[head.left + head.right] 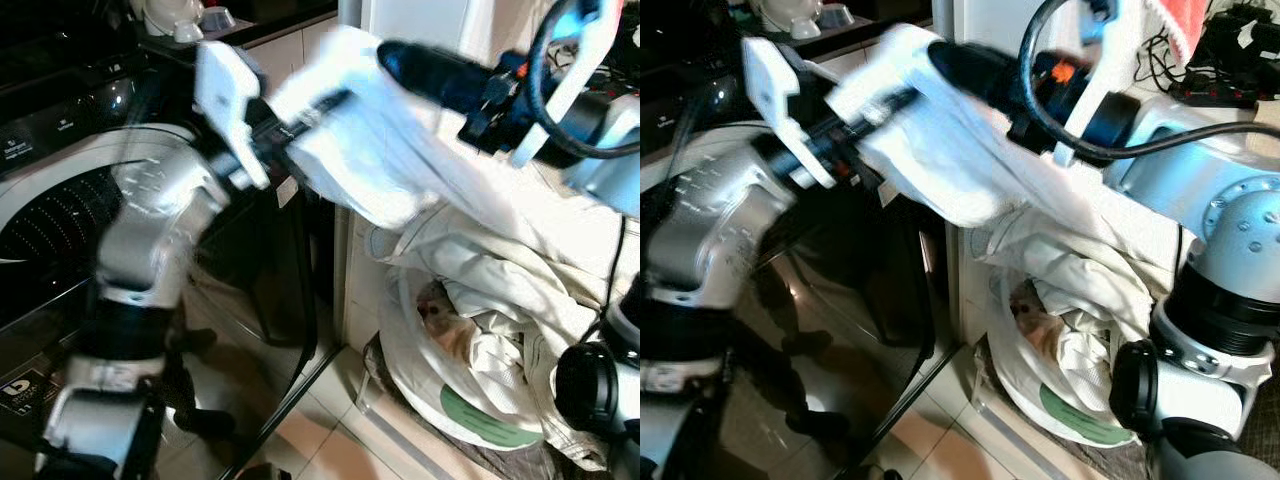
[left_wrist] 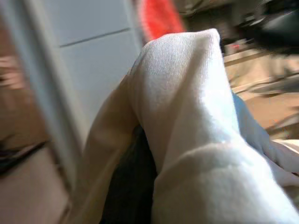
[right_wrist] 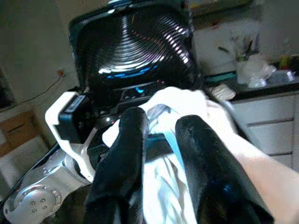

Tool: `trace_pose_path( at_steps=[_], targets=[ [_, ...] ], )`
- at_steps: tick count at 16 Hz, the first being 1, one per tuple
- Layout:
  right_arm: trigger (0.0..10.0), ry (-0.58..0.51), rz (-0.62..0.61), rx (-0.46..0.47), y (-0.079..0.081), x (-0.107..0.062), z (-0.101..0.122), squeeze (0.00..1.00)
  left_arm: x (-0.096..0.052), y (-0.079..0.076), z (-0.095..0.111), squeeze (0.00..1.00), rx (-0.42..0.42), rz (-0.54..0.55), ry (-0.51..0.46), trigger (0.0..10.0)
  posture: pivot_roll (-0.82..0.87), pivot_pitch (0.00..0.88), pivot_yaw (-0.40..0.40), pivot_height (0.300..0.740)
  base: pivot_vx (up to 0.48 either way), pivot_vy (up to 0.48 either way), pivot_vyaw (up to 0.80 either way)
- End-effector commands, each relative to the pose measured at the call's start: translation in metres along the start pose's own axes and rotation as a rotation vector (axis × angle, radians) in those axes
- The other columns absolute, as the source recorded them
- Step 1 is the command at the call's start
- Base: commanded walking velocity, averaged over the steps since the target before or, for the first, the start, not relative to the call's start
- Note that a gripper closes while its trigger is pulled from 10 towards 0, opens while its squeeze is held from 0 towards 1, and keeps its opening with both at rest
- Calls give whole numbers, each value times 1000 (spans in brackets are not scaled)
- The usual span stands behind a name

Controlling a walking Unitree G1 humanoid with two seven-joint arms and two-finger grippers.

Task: Clothes washing

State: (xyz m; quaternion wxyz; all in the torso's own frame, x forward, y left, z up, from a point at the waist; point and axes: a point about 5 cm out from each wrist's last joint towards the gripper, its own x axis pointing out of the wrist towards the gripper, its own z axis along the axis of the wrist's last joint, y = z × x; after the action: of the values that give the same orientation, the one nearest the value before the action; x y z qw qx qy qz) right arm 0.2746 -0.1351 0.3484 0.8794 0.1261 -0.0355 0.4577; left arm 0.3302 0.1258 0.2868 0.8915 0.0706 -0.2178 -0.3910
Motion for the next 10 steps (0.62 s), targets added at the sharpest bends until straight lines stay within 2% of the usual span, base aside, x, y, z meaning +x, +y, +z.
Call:
trace_pose_path(
  at_steps=[1, 2, 3, 4, 5, 6, 7, 8, 10],
  targets=[
    [10000, -21, -14, -15, 0, -1, 2, 0, -3, 20, 14, 0, 92, 103, -16, 0, -102, 0, 68, 740, 0, 0, 0],
    [10000, -54, -8, -27, 0, -1, 6, 0, -10, 53, 25, 0, 223, 280, 25, 0, -100, 0, 66, 740, 0, 0, 0],
    [10000, -61, 6, -50, 1, -1, 8, 0, -19, 85, 42, 0, 424, 467, 82, 0, -96, 0, 63, 740, 0, 0, 0],
    [10000, -49, 21, -67, 2, -1, 9, 0, -29, 110, 61, 0, 610, 636, 117, 0, -94, 0, 62, 740, 0, 0, 0],
    [10000, -41, 32, -75, 3, -1, 8, 0, -36, 123, 76, 0, 736, 743, 132, 0, -93, 0, 62, 740, 0, 0, 0],
    [10000, -35, 38, -80, 4, -1, 8, 0, -41, 131, 87, 0, 824, 803, 142, 0, -92, 0, 61, 740, 0, 0, 0],
    [10000, -21, 45, -88, 6, -1, 6, 0, -48, 144, 98, 0, 958, 877, 208, 0, -91, 0, 61, 740, 0, 0, 0],
    [10000, -4, 44, -96, 6, 0, 3, 0, -49, 153, 93, 0, 996, 879, 323, 0, -89, 0, 60, 740, 0, 0, 0],
    [10000, 21, 36, -107, 6, 1, -2, 0, -47, 158, 59, 0, 940, 833, 470, 0, -91, 0, 60, 740, 0, 0, 0]
  ],
)
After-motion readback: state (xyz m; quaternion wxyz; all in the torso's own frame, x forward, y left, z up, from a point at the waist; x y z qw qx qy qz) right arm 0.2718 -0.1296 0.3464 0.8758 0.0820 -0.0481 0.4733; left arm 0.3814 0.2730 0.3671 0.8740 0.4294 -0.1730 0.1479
